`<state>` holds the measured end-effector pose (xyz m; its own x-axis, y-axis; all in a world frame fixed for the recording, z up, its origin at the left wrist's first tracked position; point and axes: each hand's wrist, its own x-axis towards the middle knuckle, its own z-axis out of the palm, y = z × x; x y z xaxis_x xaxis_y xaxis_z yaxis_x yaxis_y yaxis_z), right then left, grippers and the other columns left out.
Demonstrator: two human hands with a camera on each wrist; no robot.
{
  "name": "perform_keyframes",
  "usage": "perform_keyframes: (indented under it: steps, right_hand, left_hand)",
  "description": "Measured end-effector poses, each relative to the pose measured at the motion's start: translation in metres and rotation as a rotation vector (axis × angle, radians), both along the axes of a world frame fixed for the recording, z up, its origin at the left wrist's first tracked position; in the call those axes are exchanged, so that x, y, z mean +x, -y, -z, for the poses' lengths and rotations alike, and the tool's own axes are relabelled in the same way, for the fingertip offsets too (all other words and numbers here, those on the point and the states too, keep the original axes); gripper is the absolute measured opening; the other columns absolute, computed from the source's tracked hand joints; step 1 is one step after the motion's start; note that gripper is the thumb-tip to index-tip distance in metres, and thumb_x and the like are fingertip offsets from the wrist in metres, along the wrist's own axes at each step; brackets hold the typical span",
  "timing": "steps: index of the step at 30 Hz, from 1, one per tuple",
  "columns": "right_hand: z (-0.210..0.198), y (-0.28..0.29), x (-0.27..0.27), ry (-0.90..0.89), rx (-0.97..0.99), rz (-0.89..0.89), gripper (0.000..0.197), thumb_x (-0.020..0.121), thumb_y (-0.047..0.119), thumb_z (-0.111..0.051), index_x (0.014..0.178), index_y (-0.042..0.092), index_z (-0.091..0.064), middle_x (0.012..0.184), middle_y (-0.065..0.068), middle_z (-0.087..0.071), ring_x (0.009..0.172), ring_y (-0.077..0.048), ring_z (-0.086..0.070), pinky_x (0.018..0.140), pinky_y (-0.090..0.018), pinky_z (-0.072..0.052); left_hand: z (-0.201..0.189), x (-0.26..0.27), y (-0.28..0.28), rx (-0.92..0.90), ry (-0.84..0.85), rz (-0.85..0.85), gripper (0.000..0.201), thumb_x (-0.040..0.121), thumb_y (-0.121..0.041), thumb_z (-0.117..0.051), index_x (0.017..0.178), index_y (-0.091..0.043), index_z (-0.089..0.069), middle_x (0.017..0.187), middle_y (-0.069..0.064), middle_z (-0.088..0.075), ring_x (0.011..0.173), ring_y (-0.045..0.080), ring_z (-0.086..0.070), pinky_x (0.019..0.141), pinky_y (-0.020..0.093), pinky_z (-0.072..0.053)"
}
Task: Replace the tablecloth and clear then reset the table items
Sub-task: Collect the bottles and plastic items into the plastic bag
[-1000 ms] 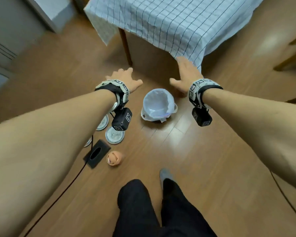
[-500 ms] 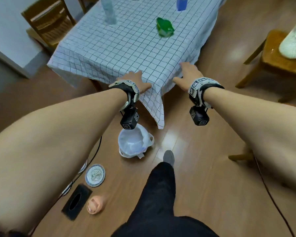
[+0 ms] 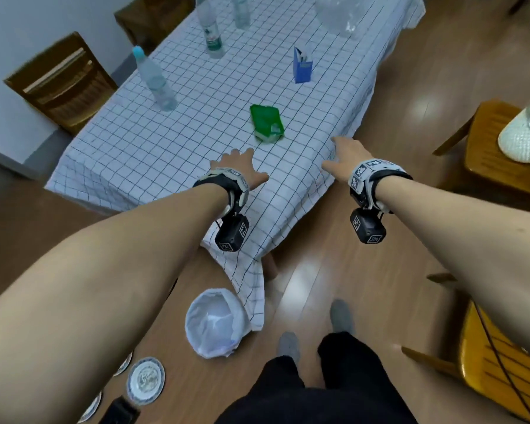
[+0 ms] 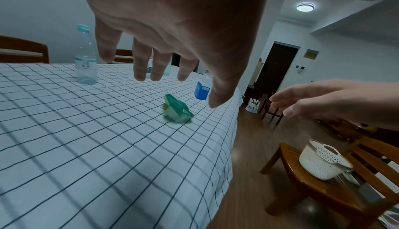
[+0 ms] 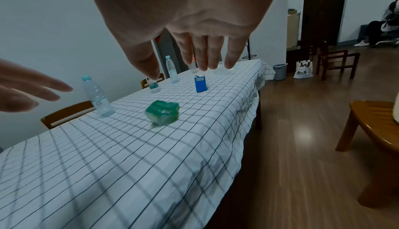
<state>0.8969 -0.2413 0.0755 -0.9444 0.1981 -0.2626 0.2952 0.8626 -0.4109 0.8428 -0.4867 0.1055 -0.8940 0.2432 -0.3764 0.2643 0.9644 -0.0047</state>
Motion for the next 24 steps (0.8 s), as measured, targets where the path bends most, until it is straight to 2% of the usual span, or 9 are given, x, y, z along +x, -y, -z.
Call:
perform_keyframes:
  steps: [3, 7, 14, 17, 19, 21, 23, 24]
  right_hand:
    - [0.006, -0.037, -0.058, -0.008, -0.012, -0.050, 0.074, 0.090, 0.035, -0.057, 0.152, 0.010, -0.025, 0.154, -0.012, -0.030, 0.140, -0.029, -0.032, 0.109, -0.046, -0.036]
    - [0.023, -0.079, -0.139, -0.007, -0.025, -0.138, 0.074, 0.091, 0.036, -0.057, 0.152, 0.011, -0.024, 0.156, -0.011, -0.028, 0.141, -0.029, -0.029, 0.111, -0.043, -0.032]
    - [0.044, -0.117, -0.260, 0.060, 0.017, -0.239, 0.077, 0.087, 0.039, -0.059, 0.152, 0.014, -0.026, 0.154, -0.010, -0.030, 0.139, -0.030, -0.032, 0.107, -0.044, -0.036]
    - [0.055, -0.125, -0.309, 0.036, 0.010, -0.263, 0.074, 0.087, 0.036, -0.059, 0.150, 0.014, -0.028, 0.153, -0.009, -0.032, 0.138, -0.029, -0.033, 0.107, -0.044, -0.038]
    - [0.065, -0.128, -0.341, 0.010, 0.010, -0.280, 0.072, 0.087, 0.033, -0.060, 0.149, 0.014, -0.029, 0.151, -0.009, -0.034, 0.136, -0.028, -0.035, 0.106, -0.044, -0.039]
    - [0.079, -0.135, -0.370, -0.004, 0.019, -0.272, 0.069, 0.085, 0.031, -0.059, 0.146, 0.015, -0.032, 0.146, -0.008, -0.038, 0.131, -0.027, -0.038, 0.099, -0.042, -0.042]
    - [0.089, -0.139, -0.392, 0.000, 0.028, -0.271, 0.064, 0.080, 0.033, -0.057, 0.138, 0.014, -0.038, 0.137, -0.007, -0.042, 0.122, -0.029, -0.044, 0.088, -0.040, -0.045]
    - [0.093, -0.141, -0.403, 0.001, 0.024, -0.279, 0.064, 0.078, 0.035, -0.056, 0.136, 0.013, -0.039, 0.136, -0.008, -0.042, 0.122, -0.030, -0.044, 0.087, -0.039, -0.045]
  left_hand:
    - [0.009, -0.041, -0.034, -0.011, -0.012, -0.036, 0.077, 0.081, -0.061, -0.052, 0.147, -0.028, -0.030, 0.145, 0.009, -0.041, 0.126, 0.033, -0.046, 0.097, 0.051, -0.037]
    - [0.029, -0.091, -0.076, -0.007, 0.015, -0.133, 0.081, 0.081, -0.060, -0.055, 0.149, -0.027, -0.026, 0.153, 0.009, -0.030, 0.133, 0.033, -0.040, 0.100, 0.051, -0.036]
    - [0.065, -0.176, -0.122, 0.061, 0.079, -0.222, 0.078, 0.076, -0.053, -0.064, 0.142, -0.027, -0.031, 0.152, 0.011, -0.023, 0.130, 0.033, -0.035, 0.093, 0.050, -0.040]
    - [0.086, -0.228, -0.138, 0.078, 0.144, -0.272, 0.088, 0.078, -0.048, -0.068, 0.150, -0.031, -0.021, 0.160, 0.010, -0.002, 0.143, 0.032, -0.017, 0.103, 0.057, -0.037]
    - [0.107, -0.261, -0.144, 0.073, 0.231, -0.288, 0.095, 0.079, -0.046, -0.072, 0.152, -0.032, -0.014, 0.161, 0.010, 0.006, 0.147, 0.033, -0.006, 0.107, 0.062, -0.031]
    - [0.132, -0.287, -0.147, 0.081, 0.280, -0.255, 0.098, 0.076, -0.046, -0.074, 0.152, -0.032, -0.014, 0.160, 0.013, 0.004, 0.145, 0.037, -0.006, 0.107, 0.059, -0.034]
    - [0.152, -0.301, -0.143, 0.064, 0.279, -0.211, 0.095, 0.072, -0.043, -0.075, 0.148, -0.031, -0.019, 0.154, 0.015, -0.007, 0.139, 0.040, -0.010, 0.099, 0.054, -0.042]
    - [0.158, -0.309, -0.142, 0.060, 0.271, -0.194, 0.091, 0.070, -0.038, -0.076, 0.145, -0.030, -0.024, 0.149, 0.016, -0.014, 0.136, 0.039, -0.013, 0.093, 0.052, -0.045]
